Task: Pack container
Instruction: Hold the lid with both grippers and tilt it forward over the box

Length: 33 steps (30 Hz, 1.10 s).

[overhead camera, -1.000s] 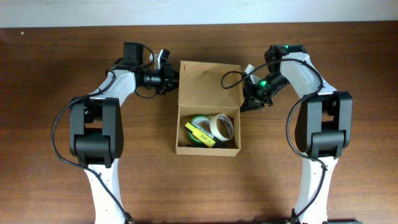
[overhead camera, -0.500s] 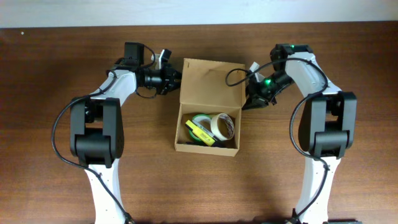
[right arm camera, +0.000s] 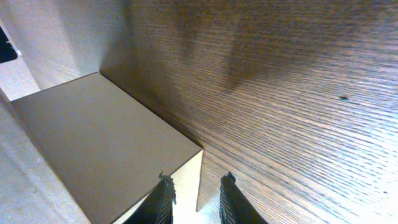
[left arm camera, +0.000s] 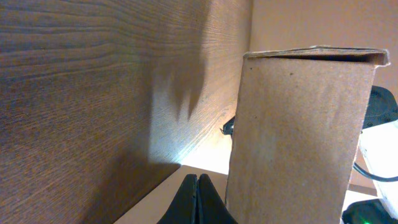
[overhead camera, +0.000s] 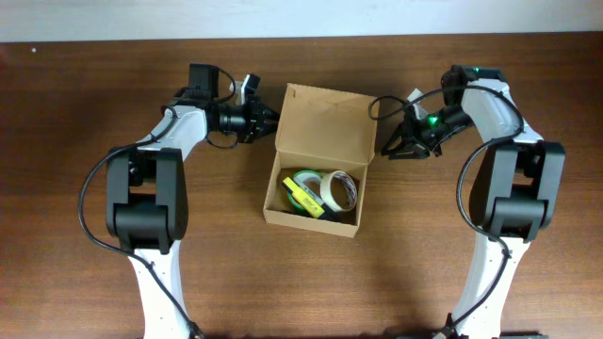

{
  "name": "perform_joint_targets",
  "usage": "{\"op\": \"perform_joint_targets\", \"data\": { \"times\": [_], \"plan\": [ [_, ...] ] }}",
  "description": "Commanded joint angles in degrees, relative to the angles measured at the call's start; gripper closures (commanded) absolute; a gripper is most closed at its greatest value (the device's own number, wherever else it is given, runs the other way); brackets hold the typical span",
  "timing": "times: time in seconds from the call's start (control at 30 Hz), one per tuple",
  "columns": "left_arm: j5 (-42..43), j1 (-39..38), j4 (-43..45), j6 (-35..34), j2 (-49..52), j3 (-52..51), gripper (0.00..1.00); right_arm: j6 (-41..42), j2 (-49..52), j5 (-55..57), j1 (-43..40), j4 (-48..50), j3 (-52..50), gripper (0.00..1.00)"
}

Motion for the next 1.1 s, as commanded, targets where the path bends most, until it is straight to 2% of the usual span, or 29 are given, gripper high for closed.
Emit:
{"op": "perform_joint_targets", "data": {
  "times": [0.0,0.07,0.1,0.17,0.4,0.7,1.07],
  "plan": [
    [1.7,-0.3,0.2,1.2,0.8,-0.3,0.98,-0.4,0.0,-2.1,0.5,0.0,1.1,0.76],
    [1.7,-0.3,0.2,1.5,0.8,-0.3,0.98,-0.4,0.0,-3.5,0.5,0.2,1.1,0.78],
    [1.7,-0.3,0.2,1.9,0.8,-0.3,0.98,-0.4,0.0,-4.7,0.5,0.3,1.1,0.86],
    [1.7,-0.3,0.2,2.1,0.8,-0.3,0.98,-0.4,0.0,-5.1,0.5,0.3,1.1,0.91],
    [1.7,-0.3,0.2,2.1,0.8,-0.3,0.98,-0.7,-1.3,-6.0,0.5,0.5,1.3,0.92],
    [2.2,-0.3,0.2,2.7,0.8,-0.3,0.98,-2.5,-3.7,-15.3,0.7,0.4,7.8,0.92],
    [2.7,-0.3,0.2,3.0,0.8,-0.3,0.98,-2.3,-4.6,-15.4,3.8,0.2,10.7,0.91]
  ]
}}
